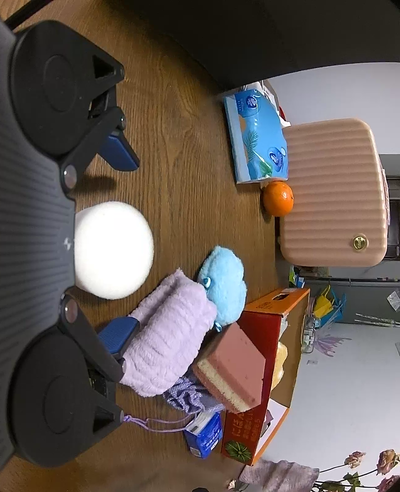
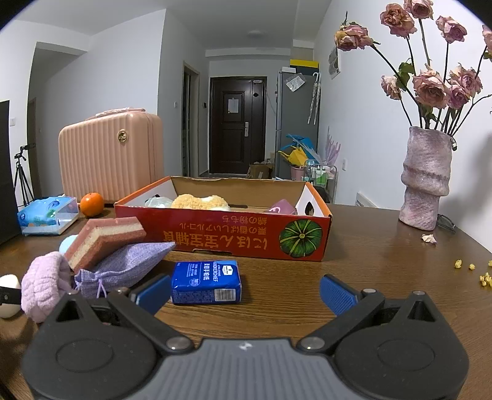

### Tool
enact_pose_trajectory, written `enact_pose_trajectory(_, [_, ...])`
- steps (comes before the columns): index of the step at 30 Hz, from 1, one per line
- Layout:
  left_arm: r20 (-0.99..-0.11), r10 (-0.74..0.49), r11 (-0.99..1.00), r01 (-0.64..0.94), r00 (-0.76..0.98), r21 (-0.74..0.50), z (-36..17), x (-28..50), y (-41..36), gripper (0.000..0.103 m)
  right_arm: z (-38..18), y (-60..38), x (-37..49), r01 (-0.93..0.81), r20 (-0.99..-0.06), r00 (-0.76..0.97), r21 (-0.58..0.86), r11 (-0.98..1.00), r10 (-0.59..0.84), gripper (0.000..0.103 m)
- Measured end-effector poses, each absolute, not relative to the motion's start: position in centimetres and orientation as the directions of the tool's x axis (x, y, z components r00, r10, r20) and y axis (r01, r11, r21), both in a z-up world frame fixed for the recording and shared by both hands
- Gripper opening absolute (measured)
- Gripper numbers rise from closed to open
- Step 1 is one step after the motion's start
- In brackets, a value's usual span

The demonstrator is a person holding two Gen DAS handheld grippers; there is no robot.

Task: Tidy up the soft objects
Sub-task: 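Grasp the white round sponge with the left tool, then grasp the lavender drawstring pouch with the right tool while the left tool holds the round sponge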

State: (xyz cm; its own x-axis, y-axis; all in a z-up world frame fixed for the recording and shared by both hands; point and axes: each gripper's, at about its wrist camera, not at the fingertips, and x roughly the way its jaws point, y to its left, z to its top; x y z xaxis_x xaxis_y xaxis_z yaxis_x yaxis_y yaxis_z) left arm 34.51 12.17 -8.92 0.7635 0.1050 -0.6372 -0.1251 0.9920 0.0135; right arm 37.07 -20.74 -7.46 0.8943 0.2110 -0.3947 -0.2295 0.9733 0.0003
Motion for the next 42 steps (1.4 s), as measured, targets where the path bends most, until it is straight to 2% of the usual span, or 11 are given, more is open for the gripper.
enact_pose_trajectory(5, [-0.656, 0.073, 0.996, -0.094, 0.751, 0.004, -9.3, 34.9, 12.0, 0.081, -7.5, -20.7, 37.1, -0.23, -0.394, 0.895, 0.0, 0.973, 0.211, 0.103])
enact_pose_trajectory(7, [-0.662, 0.062, 0.996, -0.087, 0.747, -0.005, -9.4, 35.0, 12.0, 0.066, -7.5, -20.8, 37.0, -0.23, -0.394, 0.895, -0.001, 0.973, 0.211, 0.103])
enact_pose_trajectory(9, [-0.658, 0.063, 0.997, -0.081, 0.75, 0.004, -9.4, 35.0, 11.9, 0.059, -7.5, -20.8, 37.0, -0.229, -0.394, 0.895, -0.003, 0.973, 0.21, 0.103])
enact_pose_trajectory(15, [-0.64, 0.065, 0.996, -0.084, 0.765, 0.002, -9.0, 34.7, 12.0, 0.057, -7.6, -20.8, 37.0, -0.229, -0.398, 0.893, -0.004, 0.973, 0.208, 0.103])
enact_pose_trajectory(25, [-0.557, 0.115, 0.99, -0.143, 0.823, -0.008, -7.2, 33.5, 13.0, 0.057, -7.7, -20.4, 36.9, -0.223, -0.392, 0.898, -0.01, 0.975, 0.202, 0.103])
enact_pose_trajectory(42, [-0.505, 0.122, 0.987, -0.159, 0.854, -0.03, -6.3, 32.6, 13.4, 0.057, -8.0, -14.1, 36.6, -0.333, -0.389, 0.865, 0.029, 0.942, 0.318, 0.103])
